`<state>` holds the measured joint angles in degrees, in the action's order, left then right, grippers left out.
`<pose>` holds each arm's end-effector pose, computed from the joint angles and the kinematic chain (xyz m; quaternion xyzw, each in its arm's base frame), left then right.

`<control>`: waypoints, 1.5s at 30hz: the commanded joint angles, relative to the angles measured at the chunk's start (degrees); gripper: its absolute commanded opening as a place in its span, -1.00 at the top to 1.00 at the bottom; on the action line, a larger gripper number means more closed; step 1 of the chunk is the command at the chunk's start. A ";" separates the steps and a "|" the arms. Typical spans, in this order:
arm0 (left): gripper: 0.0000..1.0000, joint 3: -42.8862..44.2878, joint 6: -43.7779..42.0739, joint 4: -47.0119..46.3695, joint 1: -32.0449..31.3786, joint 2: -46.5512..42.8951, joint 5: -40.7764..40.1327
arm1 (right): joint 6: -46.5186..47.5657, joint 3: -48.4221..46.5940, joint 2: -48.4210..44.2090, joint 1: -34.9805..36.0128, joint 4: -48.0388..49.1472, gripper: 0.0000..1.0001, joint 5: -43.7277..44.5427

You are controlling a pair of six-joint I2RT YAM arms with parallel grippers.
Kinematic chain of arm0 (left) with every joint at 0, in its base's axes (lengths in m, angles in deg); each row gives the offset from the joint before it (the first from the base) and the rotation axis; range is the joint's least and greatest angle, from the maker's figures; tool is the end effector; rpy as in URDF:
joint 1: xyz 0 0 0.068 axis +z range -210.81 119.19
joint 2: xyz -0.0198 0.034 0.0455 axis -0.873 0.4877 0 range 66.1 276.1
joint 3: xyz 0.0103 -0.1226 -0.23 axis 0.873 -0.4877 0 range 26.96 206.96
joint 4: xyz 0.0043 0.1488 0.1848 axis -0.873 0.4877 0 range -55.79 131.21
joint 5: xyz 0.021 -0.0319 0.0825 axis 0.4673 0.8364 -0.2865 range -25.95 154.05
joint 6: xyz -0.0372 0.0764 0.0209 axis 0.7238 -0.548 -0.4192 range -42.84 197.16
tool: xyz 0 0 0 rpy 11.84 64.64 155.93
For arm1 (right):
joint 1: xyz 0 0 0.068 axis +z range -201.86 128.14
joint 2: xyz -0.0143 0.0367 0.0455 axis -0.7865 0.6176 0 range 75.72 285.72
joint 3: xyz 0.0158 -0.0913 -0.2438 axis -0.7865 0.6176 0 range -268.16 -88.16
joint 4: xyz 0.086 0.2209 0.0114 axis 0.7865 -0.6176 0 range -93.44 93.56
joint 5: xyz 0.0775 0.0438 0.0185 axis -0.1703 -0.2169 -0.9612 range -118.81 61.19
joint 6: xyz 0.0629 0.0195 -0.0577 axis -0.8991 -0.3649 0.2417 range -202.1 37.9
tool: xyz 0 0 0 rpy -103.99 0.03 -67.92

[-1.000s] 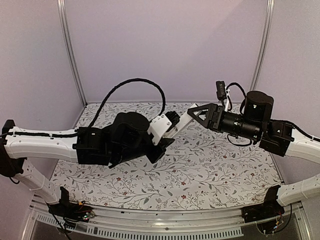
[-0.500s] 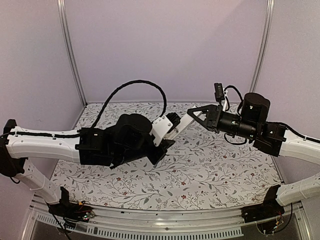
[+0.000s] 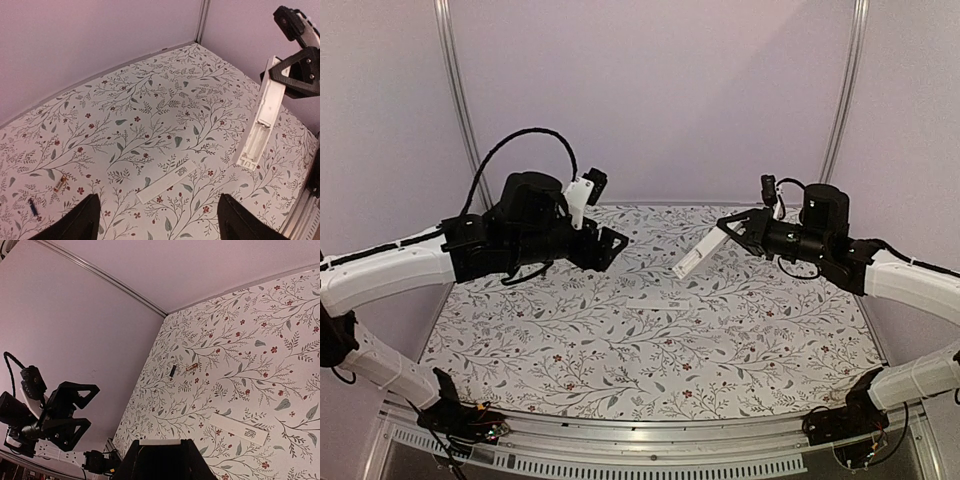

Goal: Load the batteries into the remote control
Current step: Pick up the battery from the center of the board.

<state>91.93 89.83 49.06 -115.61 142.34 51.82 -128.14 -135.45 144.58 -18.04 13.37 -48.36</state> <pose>0.1986 -0.2531 0.3080 0.2507 0.8077 -0.2170 0.4876 0.2341 0.1880 0.2933 -0.0252 0.7717 0.5001 0.3921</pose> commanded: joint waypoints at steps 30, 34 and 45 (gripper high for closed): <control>-0.11 25.10 -7.55 34.53 41.39 32.73 14.93 | 14.61 -7.73 12.19 -6.22 -3.93 1.00 -30.16; 0.01 26.66 -7.59 35.85 43.66 35.02 14.30 | 14.91 -7.57 12.34 -6.22 -4.01 1.00 -30.79; 0.22 30.47 -5.79 36.45 43.38 43.18 17.16 | 14.66 -7.30 13.01 -6.23 -4.12 1.00 -30.06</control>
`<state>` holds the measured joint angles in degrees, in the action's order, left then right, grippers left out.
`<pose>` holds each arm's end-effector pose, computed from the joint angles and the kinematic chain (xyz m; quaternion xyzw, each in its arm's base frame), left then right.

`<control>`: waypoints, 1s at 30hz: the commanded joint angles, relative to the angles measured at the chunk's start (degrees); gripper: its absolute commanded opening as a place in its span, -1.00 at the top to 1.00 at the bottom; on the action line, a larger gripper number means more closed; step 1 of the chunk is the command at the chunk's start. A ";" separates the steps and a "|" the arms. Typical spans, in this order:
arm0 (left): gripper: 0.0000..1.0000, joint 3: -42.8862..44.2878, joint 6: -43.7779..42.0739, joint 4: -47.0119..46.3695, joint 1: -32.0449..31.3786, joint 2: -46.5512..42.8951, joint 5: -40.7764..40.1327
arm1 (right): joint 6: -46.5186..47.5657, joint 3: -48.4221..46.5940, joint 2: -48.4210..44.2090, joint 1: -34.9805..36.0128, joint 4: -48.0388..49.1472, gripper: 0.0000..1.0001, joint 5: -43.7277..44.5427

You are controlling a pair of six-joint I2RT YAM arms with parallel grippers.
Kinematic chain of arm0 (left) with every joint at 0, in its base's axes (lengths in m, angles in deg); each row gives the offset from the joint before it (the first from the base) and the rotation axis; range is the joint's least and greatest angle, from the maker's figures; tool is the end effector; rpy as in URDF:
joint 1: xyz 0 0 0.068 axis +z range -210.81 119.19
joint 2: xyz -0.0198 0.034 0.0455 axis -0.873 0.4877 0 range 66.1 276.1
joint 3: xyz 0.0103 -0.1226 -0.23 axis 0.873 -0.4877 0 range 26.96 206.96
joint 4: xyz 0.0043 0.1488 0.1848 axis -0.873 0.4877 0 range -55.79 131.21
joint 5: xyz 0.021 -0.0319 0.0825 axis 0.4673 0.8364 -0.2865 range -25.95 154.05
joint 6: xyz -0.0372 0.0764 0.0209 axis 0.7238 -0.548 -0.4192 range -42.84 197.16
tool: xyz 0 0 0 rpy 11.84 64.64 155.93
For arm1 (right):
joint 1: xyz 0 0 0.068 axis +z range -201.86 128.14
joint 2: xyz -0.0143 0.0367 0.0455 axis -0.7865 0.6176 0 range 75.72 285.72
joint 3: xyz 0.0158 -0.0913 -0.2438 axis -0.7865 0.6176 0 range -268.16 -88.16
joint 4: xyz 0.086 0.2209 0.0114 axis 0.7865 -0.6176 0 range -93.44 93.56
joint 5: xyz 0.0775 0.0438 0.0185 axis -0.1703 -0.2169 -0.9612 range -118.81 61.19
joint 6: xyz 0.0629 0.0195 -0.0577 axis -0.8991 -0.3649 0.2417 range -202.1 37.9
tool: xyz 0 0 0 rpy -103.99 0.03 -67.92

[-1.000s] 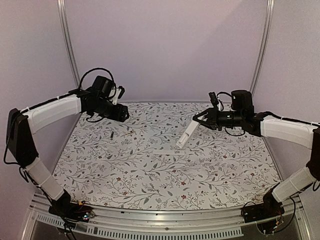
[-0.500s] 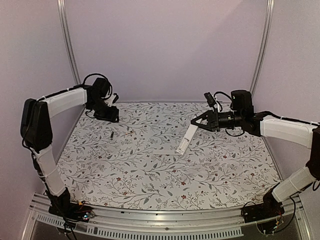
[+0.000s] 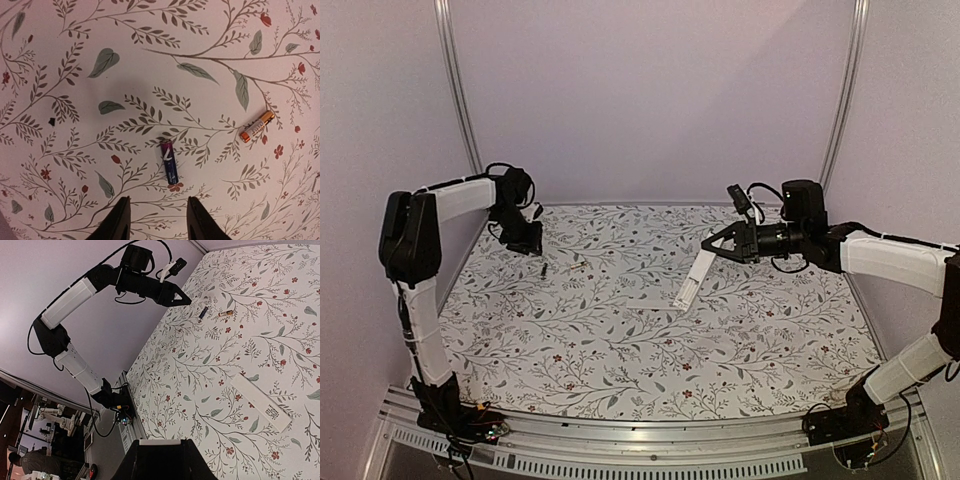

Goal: Load the batteries into the remote control
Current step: Pick up the battery from the center of the board.

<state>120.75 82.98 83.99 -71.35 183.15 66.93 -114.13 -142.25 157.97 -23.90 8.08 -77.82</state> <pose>0.3961 -0.0776 0.1613 0.0444 0.9878 -0.0456 0.1424 0.2570 0.2027 0.2621 -0.1998 0.7692 0.5496 0.2576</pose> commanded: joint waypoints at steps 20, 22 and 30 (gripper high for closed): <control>-0.16 18.48 -11.57 5.79 -11.22 14.92 3.48 | 0.74 -0.30 0.69 -0.37 1.17 1.00 -1.52; -0.17 20.09 -12.12 6.77 -11.34 16.22 2.77 | 0.67 -0.32 0.64 -0.42 1.20 1.00 -1.57; -0.08 22.75 -13.67 7.86 -11.86 19.54 2.15 | 0.74 -0.10 0.88 -0.41 1.15 1.00 -1.79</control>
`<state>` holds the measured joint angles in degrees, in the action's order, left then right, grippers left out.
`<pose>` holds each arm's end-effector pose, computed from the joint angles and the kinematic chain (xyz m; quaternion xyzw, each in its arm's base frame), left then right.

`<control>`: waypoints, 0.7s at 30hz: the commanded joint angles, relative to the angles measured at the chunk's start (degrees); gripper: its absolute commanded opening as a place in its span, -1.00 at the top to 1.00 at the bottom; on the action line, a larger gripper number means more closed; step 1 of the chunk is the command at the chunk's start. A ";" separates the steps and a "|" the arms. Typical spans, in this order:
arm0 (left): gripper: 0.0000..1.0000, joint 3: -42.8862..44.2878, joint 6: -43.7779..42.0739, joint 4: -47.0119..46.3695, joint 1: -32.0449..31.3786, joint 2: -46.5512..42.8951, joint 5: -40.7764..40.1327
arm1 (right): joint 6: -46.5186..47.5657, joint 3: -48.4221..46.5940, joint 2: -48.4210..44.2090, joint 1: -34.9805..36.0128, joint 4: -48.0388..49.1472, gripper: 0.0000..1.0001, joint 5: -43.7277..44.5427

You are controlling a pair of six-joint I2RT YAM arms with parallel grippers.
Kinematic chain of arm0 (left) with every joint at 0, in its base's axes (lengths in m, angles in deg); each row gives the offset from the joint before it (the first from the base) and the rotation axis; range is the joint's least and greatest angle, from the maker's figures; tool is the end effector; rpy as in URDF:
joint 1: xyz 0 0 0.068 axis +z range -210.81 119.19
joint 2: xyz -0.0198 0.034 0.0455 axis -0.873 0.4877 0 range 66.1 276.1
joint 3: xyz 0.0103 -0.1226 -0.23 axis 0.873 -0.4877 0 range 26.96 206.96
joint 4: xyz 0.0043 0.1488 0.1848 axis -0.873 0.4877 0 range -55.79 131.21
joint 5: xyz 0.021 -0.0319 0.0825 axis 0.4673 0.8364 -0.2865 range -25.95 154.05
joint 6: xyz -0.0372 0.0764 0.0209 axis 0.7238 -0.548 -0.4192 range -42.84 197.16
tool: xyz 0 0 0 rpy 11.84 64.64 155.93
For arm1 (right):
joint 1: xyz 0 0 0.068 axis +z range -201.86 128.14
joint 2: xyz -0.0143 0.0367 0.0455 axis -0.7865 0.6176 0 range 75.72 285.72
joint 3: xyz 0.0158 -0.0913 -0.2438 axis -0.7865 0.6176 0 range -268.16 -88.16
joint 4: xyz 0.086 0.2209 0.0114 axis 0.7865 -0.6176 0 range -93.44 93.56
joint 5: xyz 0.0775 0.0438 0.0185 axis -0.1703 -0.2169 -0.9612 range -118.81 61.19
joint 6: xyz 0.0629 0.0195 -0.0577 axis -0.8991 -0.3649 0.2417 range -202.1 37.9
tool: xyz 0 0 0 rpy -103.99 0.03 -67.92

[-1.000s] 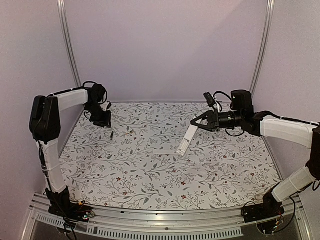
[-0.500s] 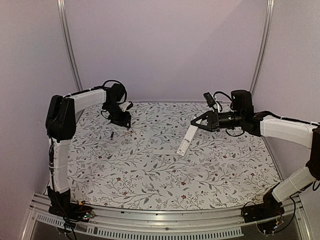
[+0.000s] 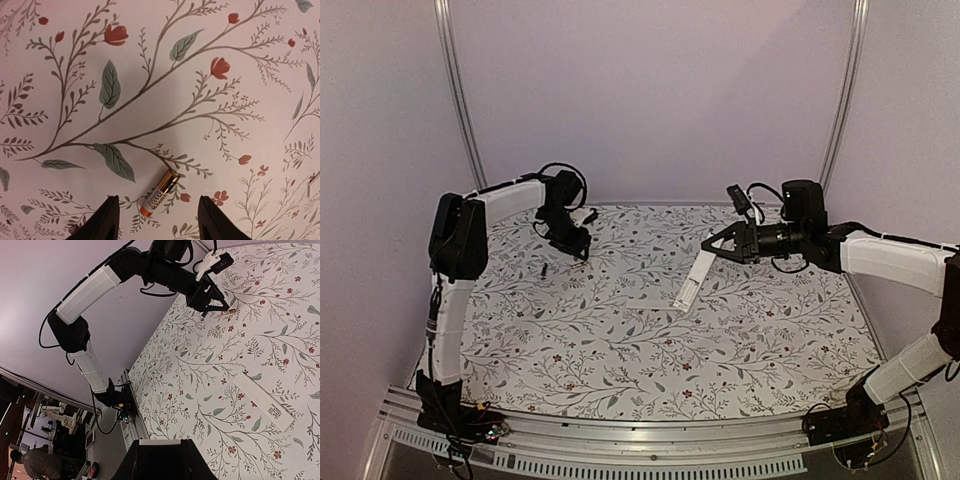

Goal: Load the batteries into the remote control
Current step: Pick up the battery from the center of the board.

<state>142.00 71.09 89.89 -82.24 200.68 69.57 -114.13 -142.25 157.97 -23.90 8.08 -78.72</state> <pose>0.4271 -0.1756 0.1298 0.2414 0.9607 -0.0645 0.1209 0.2558 0.2030 0.2625 -0.2038 0.7666 0.5539 0.2531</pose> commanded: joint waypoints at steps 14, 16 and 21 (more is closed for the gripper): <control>0.50 -0.57 -1.49 1.52 -4.49 2.95 -5.06 | 0.74 -0.06 0.82 -0.41 1.16 1.00 -0.80; 0.56 -1.77 -0.75 1.36 -5.27 2.56 -5.33 | 0.74 0.03 0.56 -0.41 1.15 1.00 -0.80; 0.63 -4.58 0.37 0.73 -6.21 1.52 -7.74 | 0.59 0.50 -0.72 -0.42 1.19 1.00 -0.56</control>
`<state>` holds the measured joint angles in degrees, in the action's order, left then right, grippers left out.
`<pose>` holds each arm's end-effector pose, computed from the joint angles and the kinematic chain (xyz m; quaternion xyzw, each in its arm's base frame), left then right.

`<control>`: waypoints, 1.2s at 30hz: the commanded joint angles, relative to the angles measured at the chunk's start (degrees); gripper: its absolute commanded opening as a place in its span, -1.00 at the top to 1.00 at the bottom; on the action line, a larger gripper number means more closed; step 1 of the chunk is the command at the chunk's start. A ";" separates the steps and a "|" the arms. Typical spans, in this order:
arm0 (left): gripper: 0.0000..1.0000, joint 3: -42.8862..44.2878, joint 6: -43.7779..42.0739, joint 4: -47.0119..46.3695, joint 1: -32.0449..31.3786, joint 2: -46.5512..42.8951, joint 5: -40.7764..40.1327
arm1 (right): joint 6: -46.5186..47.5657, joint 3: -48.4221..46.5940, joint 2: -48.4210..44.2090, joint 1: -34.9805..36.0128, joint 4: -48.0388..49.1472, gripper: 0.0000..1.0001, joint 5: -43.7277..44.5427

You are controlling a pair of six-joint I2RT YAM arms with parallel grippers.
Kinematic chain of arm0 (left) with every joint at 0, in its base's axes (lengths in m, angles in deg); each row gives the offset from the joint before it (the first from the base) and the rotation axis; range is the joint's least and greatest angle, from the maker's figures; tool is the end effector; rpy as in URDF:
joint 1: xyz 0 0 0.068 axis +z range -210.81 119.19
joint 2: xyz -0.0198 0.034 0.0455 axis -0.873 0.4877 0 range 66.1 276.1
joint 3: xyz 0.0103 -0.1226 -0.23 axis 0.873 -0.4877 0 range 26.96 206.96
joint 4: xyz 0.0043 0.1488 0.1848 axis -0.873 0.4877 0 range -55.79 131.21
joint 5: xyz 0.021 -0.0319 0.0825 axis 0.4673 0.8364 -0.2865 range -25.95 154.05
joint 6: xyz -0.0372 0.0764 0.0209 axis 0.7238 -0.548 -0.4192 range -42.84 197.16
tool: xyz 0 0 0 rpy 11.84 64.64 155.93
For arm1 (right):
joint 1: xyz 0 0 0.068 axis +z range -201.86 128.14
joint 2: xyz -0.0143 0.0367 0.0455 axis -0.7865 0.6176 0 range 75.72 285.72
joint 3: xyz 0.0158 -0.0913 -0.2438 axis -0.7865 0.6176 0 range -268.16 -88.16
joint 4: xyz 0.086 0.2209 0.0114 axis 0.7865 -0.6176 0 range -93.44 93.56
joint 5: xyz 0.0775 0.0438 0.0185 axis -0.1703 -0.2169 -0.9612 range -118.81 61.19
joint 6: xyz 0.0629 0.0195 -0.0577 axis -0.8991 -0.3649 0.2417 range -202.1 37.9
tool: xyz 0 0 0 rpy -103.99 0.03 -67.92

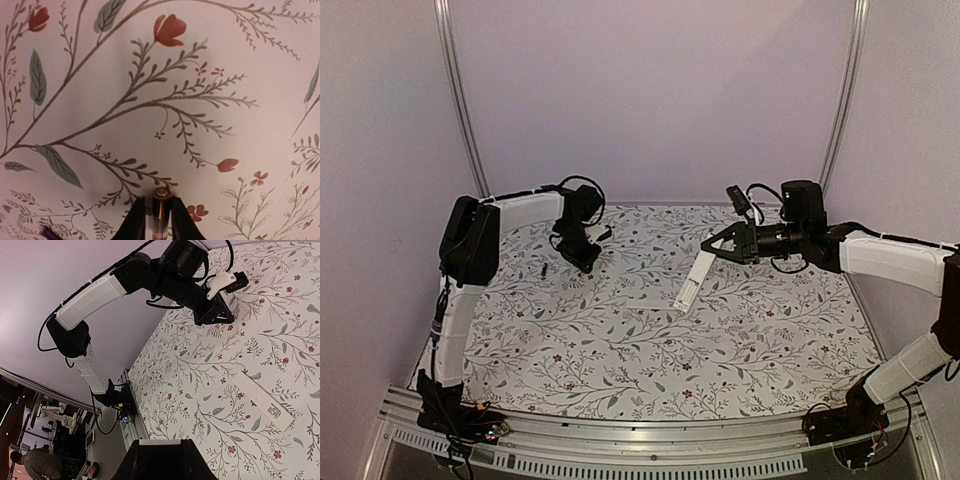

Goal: Load the batteries into the remote control
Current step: Pick up the battery from the center of the board, then place the battery at the center of the board.

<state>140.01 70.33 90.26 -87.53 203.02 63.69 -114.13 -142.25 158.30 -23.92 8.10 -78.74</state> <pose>0.4066 -0.2041 0.1023 0.2872 0.9538 -0.0121 0.0871 0.2567 0.2033 0.2608 -0.2028 0.7678 0.5535 0.2510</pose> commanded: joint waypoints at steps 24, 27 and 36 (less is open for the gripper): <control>1.00 -34.56 64.44 -15.21 -13.27 -26.96 -7.89 | -0.79 3.64 -7.47 -0.35 0.43 1.00 1.58; 1.00 -33.81 73.01 -13.26 -14.03 -24.45 -6.94 | -0.62 3.70 -8.00 -0.35 -0.02 1.00 1.68; 1.00 -29.82 84.88 -8.70 -16.68 -18.26 -8.03 | 0.30 3.74 -8.11 -0.40 -0.74 1.00 2.03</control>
<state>107.33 147.55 78.05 -102.65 182.06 57.40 -114.46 -139.08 151.26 -23.92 7.73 -77.28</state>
